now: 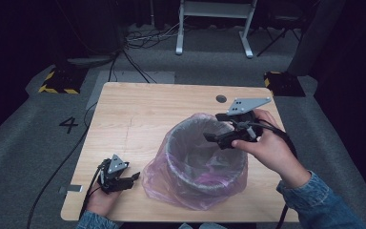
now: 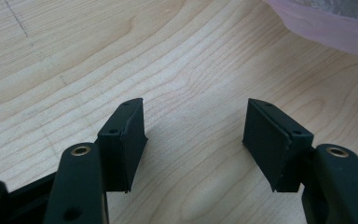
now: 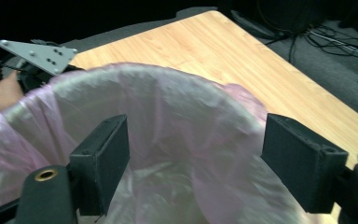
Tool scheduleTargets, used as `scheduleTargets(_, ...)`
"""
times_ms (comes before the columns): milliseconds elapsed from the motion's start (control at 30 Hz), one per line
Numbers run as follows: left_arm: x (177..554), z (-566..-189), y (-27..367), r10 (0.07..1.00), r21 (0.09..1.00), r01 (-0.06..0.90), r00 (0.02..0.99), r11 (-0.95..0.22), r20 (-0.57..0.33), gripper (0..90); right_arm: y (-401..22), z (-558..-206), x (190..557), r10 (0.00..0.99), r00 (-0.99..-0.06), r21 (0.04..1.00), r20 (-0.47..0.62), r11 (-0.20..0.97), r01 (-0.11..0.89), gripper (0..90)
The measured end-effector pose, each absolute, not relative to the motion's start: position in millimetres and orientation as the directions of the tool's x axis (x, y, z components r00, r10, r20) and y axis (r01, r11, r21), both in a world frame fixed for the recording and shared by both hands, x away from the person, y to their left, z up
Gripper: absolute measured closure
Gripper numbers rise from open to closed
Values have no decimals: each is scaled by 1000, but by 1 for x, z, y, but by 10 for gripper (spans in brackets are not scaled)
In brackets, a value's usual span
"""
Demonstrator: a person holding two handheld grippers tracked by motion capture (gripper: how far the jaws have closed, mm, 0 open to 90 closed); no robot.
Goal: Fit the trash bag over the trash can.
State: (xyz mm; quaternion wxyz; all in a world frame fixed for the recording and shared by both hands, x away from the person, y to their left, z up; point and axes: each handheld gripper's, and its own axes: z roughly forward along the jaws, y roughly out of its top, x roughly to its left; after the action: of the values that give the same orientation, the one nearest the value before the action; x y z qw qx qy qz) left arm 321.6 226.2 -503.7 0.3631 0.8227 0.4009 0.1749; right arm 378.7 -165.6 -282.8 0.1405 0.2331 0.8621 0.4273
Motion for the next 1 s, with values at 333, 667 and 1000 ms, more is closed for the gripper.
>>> scheduleTargets(333,322,-504,226,789,737,536,614,-412,-6,377,-207,-286,383,589,-808,814,-25,481,325,231)
scheduleTargets(667,322,-504,226,791,737,538,611,-410,-6,371,-248,-294,381,667,-744,819,-24,440,368,231)
scheduleTargets(1000,322,-504,229,790,738,539,613,-407,-11,348,-276,-304,373,708,-703,801,-63,457,388,232)
